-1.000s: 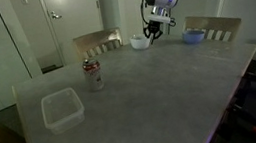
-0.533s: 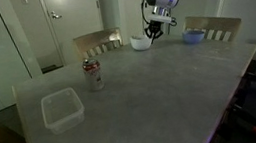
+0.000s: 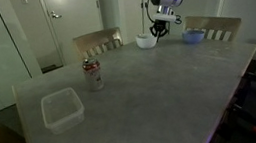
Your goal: Shift the colorless bowl from the right end of the table to the left end, grab the canned bottle and position it next to the colorless bowl. Afterward, move the purple bowl to the right end and place the white bowl next to it
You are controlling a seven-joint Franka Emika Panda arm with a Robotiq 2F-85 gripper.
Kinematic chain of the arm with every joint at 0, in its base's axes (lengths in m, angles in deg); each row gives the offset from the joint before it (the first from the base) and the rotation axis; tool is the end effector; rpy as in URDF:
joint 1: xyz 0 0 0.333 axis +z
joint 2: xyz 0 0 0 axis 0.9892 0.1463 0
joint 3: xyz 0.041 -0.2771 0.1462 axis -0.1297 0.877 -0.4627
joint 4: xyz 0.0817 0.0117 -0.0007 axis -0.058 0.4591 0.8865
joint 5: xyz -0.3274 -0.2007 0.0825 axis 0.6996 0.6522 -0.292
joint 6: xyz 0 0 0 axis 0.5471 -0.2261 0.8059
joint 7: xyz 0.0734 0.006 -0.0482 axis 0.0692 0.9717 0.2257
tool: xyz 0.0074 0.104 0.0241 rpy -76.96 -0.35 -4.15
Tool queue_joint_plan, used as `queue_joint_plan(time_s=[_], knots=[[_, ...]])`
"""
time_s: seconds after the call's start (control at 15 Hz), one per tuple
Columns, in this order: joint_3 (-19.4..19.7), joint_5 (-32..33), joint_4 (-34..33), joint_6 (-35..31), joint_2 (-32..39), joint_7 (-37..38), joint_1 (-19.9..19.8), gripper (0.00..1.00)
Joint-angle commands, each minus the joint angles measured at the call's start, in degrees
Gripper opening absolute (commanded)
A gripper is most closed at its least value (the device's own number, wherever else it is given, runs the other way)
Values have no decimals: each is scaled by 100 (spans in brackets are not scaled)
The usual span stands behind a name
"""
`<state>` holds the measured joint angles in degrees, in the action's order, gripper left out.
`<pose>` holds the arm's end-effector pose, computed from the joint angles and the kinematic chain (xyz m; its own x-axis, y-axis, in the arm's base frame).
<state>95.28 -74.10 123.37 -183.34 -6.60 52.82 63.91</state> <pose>0.7076 -0.2773 0.1776 0.6237 -0.7816 0.0012 -0.7664 -0.6118 -0.1957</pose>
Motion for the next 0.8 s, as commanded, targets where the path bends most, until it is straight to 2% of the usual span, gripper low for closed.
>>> queue_joint_plan(time_s=[0.0, 0.33, 0.73], knots=[[117, 61, 132, -107, -219, -72, -80, 2], [358, 168, 70, -223, -249, 3, -135, 2], [832, 114, 135, -328, -302, 99, -139, 2]])
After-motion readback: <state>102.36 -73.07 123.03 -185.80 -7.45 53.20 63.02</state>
